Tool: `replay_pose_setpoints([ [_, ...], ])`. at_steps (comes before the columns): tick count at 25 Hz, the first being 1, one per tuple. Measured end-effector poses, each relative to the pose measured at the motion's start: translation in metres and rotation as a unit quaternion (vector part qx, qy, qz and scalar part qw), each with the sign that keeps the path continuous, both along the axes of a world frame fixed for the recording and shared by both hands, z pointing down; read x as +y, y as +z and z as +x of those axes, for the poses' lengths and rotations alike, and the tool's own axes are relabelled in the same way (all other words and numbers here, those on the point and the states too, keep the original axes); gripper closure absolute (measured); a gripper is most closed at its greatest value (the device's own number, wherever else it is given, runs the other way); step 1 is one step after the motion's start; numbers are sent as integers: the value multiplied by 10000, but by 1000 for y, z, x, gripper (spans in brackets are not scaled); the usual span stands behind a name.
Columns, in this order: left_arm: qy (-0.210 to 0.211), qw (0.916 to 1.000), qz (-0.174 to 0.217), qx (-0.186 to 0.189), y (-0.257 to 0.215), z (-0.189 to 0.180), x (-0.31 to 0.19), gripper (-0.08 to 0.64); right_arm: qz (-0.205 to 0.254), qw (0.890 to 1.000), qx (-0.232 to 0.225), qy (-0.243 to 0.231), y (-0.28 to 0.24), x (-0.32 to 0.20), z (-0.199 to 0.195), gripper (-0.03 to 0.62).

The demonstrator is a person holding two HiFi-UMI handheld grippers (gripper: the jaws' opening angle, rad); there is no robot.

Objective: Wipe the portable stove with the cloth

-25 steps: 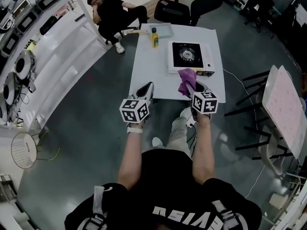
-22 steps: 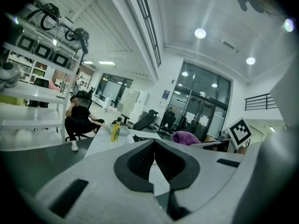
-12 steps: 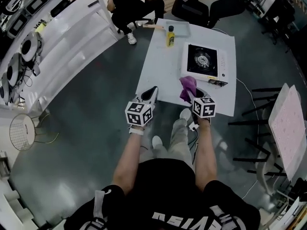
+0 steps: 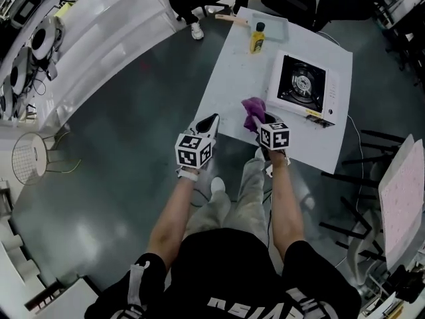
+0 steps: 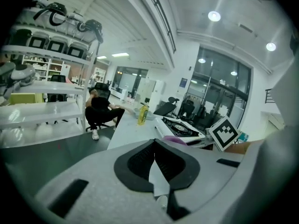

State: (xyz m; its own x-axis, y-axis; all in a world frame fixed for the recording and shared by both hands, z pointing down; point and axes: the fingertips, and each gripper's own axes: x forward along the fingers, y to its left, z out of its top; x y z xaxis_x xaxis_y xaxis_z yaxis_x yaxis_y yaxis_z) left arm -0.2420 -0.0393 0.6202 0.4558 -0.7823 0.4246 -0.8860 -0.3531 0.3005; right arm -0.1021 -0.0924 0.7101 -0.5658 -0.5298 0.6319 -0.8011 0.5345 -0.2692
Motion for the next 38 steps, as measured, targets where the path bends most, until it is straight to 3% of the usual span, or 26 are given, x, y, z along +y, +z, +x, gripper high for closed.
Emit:
replay_pose_setpoints([
  [9, -367, 9992, -185, -18, 28, -26, 0, 554, -350, 9985, 356, -205, 62, -11, -27, 486],
  [15, -467, 9988, -120, -13, 20, -34, 5, 554, -356, 9985, 389, -111, 58, -13, -27, 433],
  [24, -304, 9991, 304, 20, -36, -25, 8, 554, 402, 9986, 283, 185, -31, -6, -8, 433],
  [32, 49, 9973, 694, 213, -96, 7, 17, 554, 1221, 9896, 303, 704, -133, 21, 42, 438],
  [38, 344, 9953, 857, 283, -123, 37, 32, 554, 1613, 9773, 249, 1349, -184, 58, 104, 515],
])
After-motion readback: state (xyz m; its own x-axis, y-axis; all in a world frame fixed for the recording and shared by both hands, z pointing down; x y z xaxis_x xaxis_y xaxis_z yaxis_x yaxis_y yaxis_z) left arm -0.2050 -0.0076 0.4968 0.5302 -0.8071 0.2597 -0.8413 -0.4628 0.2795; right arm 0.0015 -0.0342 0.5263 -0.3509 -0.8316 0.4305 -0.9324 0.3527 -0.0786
